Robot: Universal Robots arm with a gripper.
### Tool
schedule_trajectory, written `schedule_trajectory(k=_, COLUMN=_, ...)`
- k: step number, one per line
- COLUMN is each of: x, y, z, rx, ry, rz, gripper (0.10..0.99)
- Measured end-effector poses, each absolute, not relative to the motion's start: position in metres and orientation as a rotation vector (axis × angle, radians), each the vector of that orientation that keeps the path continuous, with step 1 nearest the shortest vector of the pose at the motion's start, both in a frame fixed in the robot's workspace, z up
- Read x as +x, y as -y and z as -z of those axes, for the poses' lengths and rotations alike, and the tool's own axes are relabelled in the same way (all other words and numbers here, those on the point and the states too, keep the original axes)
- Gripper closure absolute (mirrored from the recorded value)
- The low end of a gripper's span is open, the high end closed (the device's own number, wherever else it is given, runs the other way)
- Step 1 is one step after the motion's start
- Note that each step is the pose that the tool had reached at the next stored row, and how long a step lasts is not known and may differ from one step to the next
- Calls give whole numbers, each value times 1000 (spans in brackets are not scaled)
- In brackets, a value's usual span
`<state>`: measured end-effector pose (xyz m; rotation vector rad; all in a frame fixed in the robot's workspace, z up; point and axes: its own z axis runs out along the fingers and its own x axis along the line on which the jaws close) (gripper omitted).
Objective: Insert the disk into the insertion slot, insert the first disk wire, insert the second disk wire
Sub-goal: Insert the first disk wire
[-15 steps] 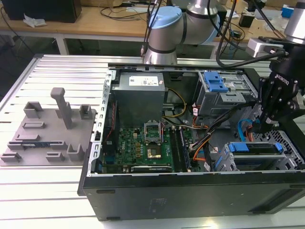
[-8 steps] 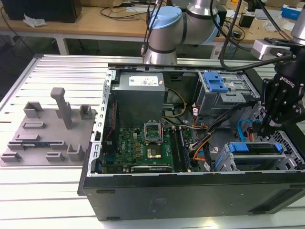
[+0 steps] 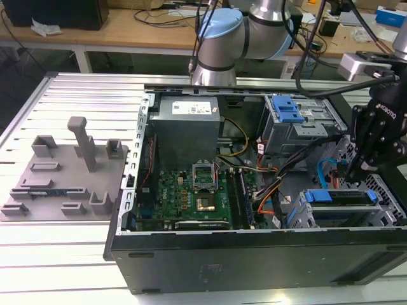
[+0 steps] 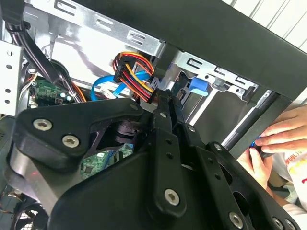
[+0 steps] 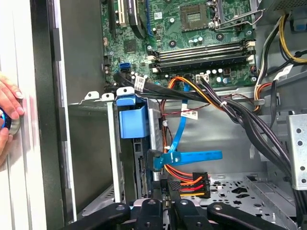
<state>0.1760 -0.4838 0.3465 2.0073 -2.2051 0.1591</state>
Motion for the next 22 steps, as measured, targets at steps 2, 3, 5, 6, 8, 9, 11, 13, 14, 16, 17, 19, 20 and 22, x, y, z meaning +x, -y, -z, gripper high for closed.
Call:
schedule_trajectory(k=2, x=176, y=485, z=-348, rx=2009, ry=2206, rz=-157, gripper=922)
schedule_trajectory(k=3, x=176, y=487, z=-348, rx=2009, ry=2206, rz=-156, gripper=922)
schedule_trajectory(k=5, x=176, y=490, z=-348, rx=2009, ry=2207, rz=-155, gripper=922)
schedule_trajectory(k=6, x=176, y=491, z=-348, rx=2010, ry=2208, rz=-153, gripper=922)
schedule_trajectory(k=8, x=176, y=493, z=-348, rx=2011, ry=2210, rz=-151, gripper=922)
schedule_trajectory(k=9, x=176, y=494, z=-348, rx=2011, ry=2211, rz=-150, gripper=922)
schedule_trajectory(k=11, x=176, y=495, z=-348, rx=2007, ry=2214, rz=-149, gripper=922)
schedule_trajectory(k=13, x=176, y=495, z=-348, rx=2000, ry=2221, rz=-148, gripper=922)
schedule_trajectory(k=14, x=176, y=495, z=-348, rx=1992, ry=2227, rz=-147, gripper=922)
schedule_trajectory(k=16, x=176, y=495, z=-348, rx=1972, ry=2244, rz=-145, gripper=922)
schedule_trajectory(k=17, x=176, y=495, z=-348, rx=1965, ry=2249, rz=-144, gripper=922)
schedule_trajectory(k=19, x=176, y=495, z=-348, rx=1957, ry=2256, rz=-144, gripper=922)
schedule_trajectory(k=20, x=176, y=496, z=-348, rx=1955, ry=2258, rz=-143, gripper=922)
schedule_trajectory(k=22, x=176, y=496, z=-348, rx=1952, ry=2261, rz=-143, gripper=922)
